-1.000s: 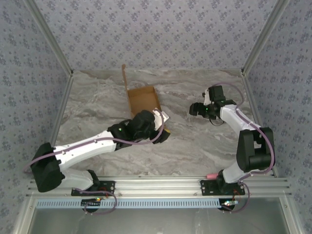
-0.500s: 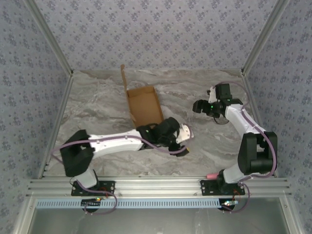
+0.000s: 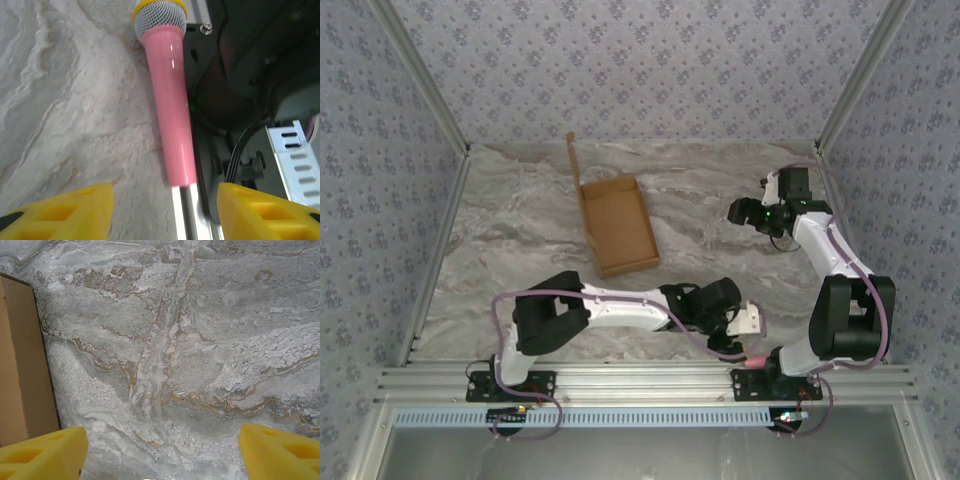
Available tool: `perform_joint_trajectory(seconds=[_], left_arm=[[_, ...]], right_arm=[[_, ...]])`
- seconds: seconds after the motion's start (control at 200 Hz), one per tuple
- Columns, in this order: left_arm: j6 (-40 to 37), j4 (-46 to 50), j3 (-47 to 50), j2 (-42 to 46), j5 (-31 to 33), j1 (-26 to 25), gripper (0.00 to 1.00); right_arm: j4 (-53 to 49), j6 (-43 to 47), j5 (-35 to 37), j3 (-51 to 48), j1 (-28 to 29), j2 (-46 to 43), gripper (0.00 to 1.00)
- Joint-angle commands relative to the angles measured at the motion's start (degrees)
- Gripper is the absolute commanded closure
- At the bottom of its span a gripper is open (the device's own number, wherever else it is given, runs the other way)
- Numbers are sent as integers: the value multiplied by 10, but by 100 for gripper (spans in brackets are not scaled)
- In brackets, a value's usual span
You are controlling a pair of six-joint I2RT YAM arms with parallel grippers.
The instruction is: Fold the paper box
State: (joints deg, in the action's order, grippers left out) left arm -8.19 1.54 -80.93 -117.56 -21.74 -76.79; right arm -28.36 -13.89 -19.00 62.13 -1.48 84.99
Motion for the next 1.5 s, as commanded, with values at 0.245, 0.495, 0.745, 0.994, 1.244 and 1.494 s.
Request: perform_joint_trajectory(seconds=[0.245,0.495,0.745,0.994,1.244,1.494], left_arm=[[-39,54,-99,-88,-46,-10,46],[-50,79,-130,-120,-65,-10,48],[-44,76,-131,-129,-81,-11,47],[-65,82,-131,-135,-58,-14,45],[-106,82,-123,-138,-42,-21,43],[-110,35,-86,-123,-11,-21,49]], right_arm=[[-14,14,-2,4,-5,-8,19],[-13,15,-3,4,-6,-6,19],[-12,16,-4,1,-7,-4,19],[-11,16,-5,2,-7,-2,19],[-10,17,-8,0,-7,-1,19],[-11,17,-9,-3,-7,0,19]])
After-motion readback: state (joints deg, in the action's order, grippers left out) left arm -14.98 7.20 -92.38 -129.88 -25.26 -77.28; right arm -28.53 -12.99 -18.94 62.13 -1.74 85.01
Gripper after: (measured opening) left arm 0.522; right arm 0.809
